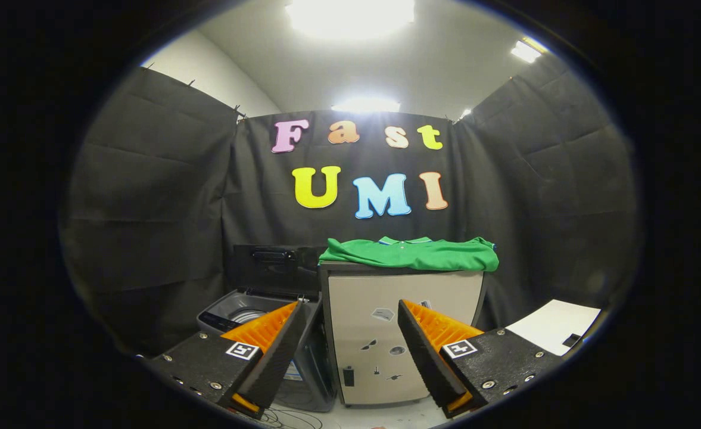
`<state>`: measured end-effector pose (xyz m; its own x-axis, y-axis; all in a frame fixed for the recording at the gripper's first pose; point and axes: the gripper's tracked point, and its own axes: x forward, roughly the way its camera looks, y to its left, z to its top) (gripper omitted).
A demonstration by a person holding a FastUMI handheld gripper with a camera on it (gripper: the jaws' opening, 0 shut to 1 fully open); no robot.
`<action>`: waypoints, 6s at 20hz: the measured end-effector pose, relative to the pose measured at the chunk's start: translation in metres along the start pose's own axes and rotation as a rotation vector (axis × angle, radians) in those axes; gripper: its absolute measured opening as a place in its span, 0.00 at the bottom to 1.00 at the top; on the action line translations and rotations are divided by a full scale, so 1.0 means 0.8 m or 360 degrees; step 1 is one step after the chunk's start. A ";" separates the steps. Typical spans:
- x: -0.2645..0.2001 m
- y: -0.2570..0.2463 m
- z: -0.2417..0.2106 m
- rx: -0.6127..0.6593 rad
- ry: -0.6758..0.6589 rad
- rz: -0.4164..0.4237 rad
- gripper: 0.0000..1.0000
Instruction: Put the clothes into the washing machine and then close the washing machine lid.
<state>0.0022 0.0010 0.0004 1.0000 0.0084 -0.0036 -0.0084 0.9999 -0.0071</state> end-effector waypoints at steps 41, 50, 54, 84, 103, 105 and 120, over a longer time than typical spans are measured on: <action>0.225 -0.120 0.182 0.0036 0.0059 -0.0092 0.96; 0.311 -0.153 0.179 0.0056 0.0196 -0.0097 0.96; 0.345 -0.161 0.173 0.0108 0.0260 -0.0062 0.96; 0.500 -0.189 -0.010 -0.0042 0.1028 0.0033 0.97; 0.501 -0.170 -0.005 0.0269 0.0953 0.0120 0.00; 0.497 -0.169 0.005 0.0364 0.0932 0.0108 0.00; 0.492 -0.050 0.137 0.0408 0.0621 0.0281 0.00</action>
<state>0.3963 -0.0347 0.1091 0.9070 0.2232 -0.3571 -0.1272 0.9535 0.2731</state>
